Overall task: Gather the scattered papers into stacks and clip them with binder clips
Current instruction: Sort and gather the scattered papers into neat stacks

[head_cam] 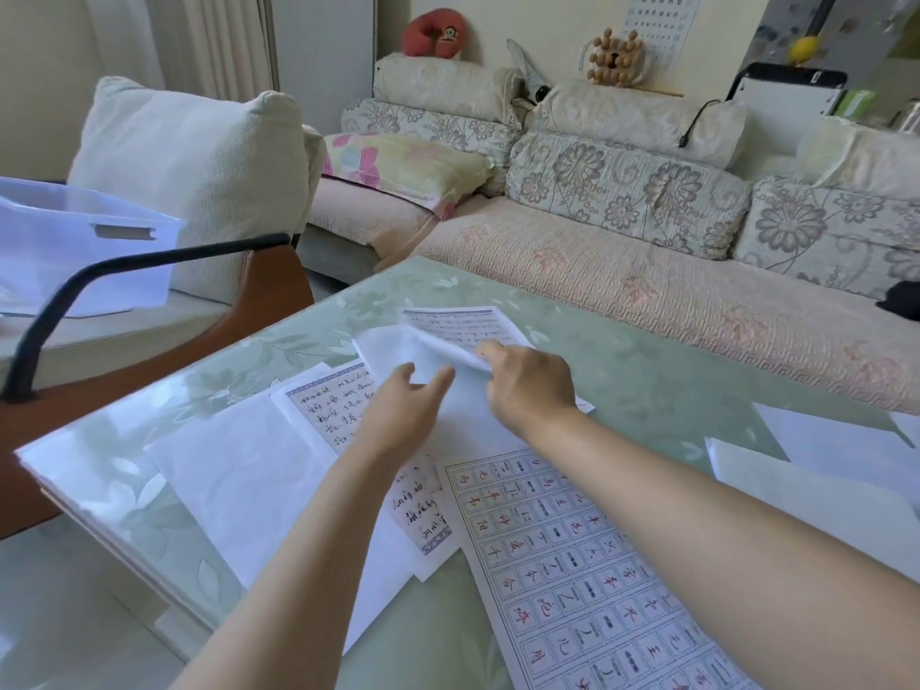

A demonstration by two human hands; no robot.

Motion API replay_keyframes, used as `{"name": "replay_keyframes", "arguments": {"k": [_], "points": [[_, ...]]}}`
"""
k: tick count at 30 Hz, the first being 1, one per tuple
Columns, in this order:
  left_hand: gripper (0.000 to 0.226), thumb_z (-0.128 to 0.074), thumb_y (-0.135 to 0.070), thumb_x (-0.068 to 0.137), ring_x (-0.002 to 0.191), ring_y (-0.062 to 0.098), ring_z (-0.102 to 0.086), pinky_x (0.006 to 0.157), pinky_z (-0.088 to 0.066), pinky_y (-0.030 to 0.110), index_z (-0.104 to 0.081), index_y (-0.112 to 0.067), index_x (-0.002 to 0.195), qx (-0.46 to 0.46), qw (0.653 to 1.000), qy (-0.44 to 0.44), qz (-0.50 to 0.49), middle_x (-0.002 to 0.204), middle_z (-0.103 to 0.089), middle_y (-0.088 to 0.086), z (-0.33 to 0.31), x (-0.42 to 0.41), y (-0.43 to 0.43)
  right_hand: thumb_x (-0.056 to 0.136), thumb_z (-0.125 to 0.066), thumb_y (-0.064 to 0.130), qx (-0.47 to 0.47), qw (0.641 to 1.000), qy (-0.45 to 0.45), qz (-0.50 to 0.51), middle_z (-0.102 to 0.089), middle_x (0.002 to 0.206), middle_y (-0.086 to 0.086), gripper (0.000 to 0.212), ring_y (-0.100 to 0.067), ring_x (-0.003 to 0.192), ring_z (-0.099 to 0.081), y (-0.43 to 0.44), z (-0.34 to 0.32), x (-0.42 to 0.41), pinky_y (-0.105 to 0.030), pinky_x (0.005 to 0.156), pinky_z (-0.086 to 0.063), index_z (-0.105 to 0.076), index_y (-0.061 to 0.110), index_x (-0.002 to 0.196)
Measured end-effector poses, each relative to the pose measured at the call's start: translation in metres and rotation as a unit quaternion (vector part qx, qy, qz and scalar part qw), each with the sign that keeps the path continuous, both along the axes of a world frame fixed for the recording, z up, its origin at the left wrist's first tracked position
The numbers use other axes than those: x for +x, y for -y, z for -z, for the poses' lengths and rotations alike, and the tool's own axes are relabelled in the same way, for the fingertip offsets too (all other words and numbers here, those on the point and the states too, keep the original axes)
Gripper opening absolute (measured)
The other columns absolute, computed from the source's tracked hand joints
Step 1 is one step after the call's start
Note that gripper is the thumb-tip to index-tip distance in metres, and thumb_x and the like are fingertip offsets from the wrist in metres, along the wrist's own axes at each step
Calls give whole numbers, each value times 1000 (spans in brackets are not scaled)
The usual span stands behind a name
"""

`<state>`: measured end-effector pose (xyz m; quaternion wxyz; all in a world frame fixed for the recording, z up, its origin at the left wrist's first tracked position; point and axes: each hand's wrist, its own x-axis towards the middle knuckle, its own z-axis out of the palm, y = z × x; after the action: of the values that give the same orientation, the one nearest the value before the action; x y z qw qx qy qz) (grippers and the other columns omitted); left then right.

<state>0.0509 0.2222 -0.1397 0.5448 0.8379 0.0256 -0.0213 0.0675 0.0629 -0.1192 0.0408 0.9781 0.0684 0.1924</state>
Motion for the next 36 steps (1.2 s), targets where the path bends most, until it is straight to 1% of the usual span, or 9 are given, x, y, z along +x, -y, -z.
{"name": "replay_keyframes", "arguments": {"k": [4, 8, 10, 18, 23, 25, 27, 33, 36], "points": [[56, -64, -50, 88, 90, 31, -71, 77, -61, 41, -58, -3, 118, -302, 947, -99, -35, 105, -69, 19, -14, -4, -2, 89, -52, 21, 20, 993, -40, -107, -69, 111, 3, 31, -25, 103, -64, -3, -6, -37, -31, 78, -45, -61, 26, 119], [39, -78, -31, 79, 79, 34, -72, 71, -61, 46, -64, -3, 102, -216, 963, -112, -120, 90, -72, 19, -6, -13, -7, 88, -61, 55, 116, 951, -249, -143, -44, 152, 9, 52, -14, 140, -38, 3, -5, -68, -37, 116, -28, -55, 37, 137], [25, -80, -19, 75, 76, 29, -71, 73, -61, 47, -65, -10, 94, -137, 974, -88, -157, 87, -72, 11, -4, -19, -9, 90, -56, 62, 203, 919, -307, -142, -34, 158, 11, 52, -9, 146, -29, 9, -7, -80, -38, 120, -21, -55, 41, 137], [31, -61, 3, 88, 90, 21, -65, 70, -53, 34, -54, -17, 111, -179, 981, -1, -77, 95, -65, -4, -35, -34, -16, 93, -60, 42, 350, 920, -172, 44, -33, 156, -3, 67, -23, 143, -34, 42, -21, -82, -37, 114, -30, -33, 22, 152], [46, -54, 16, 85, 103, 33, -65, 83, -56, 47, -52, -14, 120, -291, 956, -40, 16, 112, -67, 10, -54, -48, -24, 75, -84, 39, 569, 795, -193, 87, -46, 143, 0, 93, -21, 125, -55, 74, -38, -88, -35, 102, -44, -34, 18, 150], [47, -54, 14, 86, 106, 37, -64, 89, -54, 53, -52, -15, 123, -295, 953, -55, 48, 114, -67, 12, -56, -58, -22, 73, -87, 17, 615, 759, -204, 64, -68, 120, -11, 62, -14, 91, -73, 82, -45, -96, -25, 77, -58, -58, 4, 127], [33, -63, -4, 90, 101, 32, -67, 88, -55, 54, -56, -16, 120, -276, 959, -53, 34, 111, -69, 10, -56, -68, -15, 74, -83, -1, 599, 769, -209, 80, -73, 105, -17, 35, -14, 74, -74, 86, -50, -109, -23, 63, -59, -68, -4, 106], [39, -61, 16, 81, 96, 29, -70, 84, -58, 48, -60, -9, 111, -160, 969, -137, 131, 104, -72, 12, -50, -91, 0, 74, -85, 5, 510, 792, -286, 175, -75, 97, -12, 28, -28, 83, -74, 101, -50, -141, -40, 73, -62, -71, 6, 99], [43, -71, -6, 83, 94, 23, -67, 87, -57, 43, -55, -8, 122, -52, 980, -132, 138, 100, -71, 6, -42, -99, 7, 75, -84, 7, 393, 845, -292, 214, -72, 101, -9, 29, -25, 91, -71, 111, -43, -155, -35, 79, -59, -69, 7, 100]]}}
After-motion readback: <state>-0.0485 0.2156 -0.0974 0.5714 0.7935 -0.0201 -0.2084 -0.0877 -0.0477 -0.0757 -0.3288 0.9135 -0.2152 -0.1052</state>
